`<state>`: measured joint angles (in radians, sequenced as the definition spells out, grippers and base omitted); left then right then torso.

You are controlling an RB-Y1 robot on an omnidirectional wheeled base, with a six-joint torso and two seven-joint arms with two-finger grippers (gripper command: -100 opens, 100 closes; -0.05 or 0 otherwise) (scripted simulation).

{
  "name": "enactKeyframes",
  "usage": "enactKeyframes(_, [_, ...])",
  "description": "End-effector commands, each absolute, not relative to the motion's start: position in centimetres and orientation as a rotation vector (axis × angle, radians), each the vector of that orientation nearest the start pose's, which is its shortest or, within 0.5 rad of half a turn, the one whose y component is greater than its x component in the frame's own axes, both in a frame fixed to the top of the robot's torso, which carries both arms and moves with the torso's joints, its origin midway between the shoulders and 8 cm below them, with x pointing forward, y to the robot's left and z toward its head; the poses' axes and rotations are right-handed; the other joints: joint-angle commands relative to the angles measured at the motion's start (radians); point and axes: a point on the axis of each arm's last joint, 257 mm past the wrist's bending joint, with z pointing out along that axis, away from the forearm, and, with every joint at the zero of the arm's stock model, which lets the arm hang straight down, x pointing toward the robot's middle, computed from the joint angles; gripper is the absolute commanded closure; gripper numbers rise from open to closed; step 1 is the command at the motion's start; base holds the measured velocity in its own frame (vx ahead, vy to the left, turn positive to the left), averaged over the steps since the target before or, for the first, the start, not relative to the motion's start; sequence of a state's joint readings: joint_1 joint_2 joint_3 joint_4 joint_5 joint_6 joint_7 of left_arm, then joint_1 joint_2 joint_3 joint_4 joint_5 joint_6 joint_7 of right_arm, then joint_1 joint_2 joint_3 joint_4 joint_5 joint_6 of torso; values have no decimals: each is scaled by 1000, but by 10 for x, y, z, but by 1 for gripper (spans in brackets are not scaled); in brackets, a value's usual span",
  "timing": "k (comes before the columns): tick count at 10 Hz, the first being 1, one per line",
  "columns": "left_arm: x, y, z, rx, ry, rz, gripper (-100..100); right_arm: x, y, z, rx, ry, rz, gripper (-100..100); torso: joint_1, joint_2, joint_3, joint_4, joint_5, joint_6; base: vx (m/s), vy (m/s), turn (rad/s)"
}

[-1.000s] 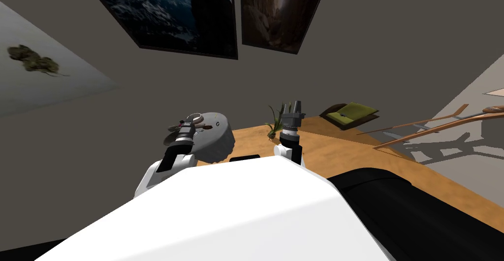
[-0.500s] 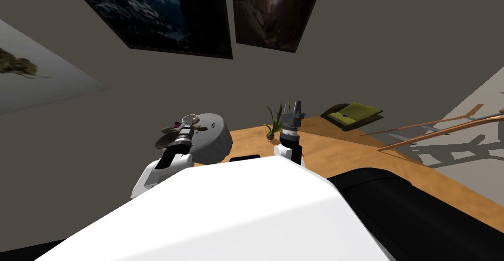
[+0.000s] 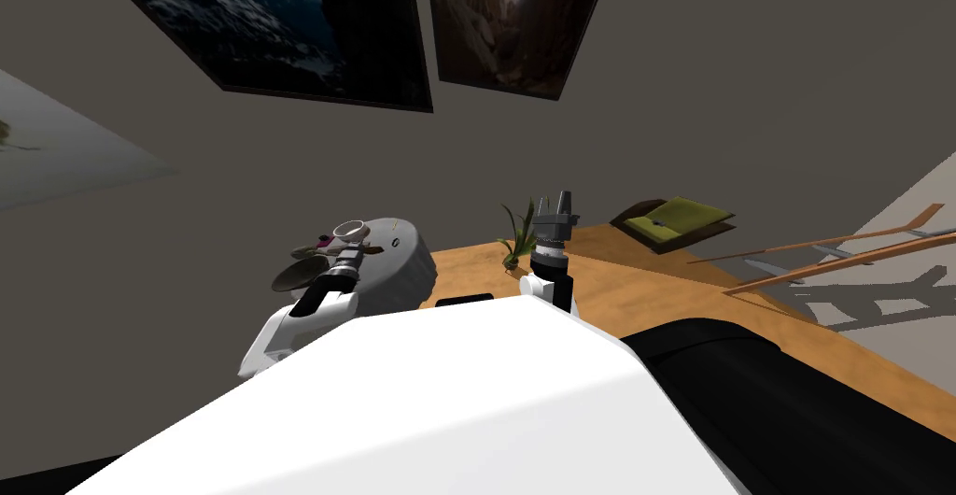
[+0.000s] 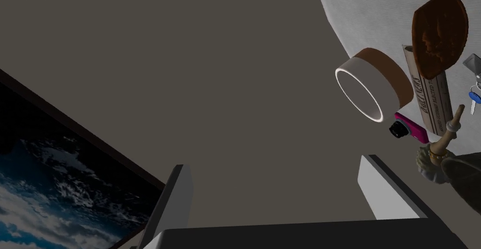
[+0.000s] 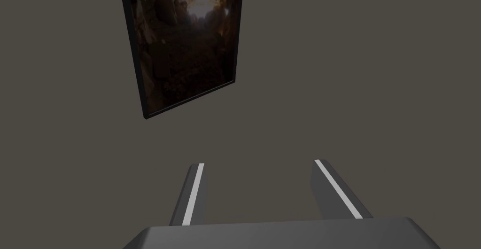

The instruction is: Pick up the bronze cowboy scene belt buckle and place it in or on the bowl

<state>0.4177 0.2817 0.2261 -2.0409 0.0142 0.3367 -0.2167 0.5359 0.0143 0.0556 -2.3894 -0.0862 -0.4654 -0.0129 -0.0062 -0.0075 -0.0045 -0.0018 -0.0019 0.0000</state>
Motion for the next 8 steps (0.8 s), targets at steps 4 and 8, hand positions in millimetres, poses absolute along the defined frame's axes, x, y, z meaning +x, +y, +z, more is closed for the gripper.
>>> enactKeyframes(4, [390,476,-259,-1188,1511,-353,-100,326,-274,54,698,514,1423,0,3,0,0,0,1,0,94,-66,15])
enactKeyframes(8, [376,493,-284,-1262,1569,-278,-100,326,-274,54,698,514,1423,0,4,-2,-1,-1,1,0,120,-52,14])
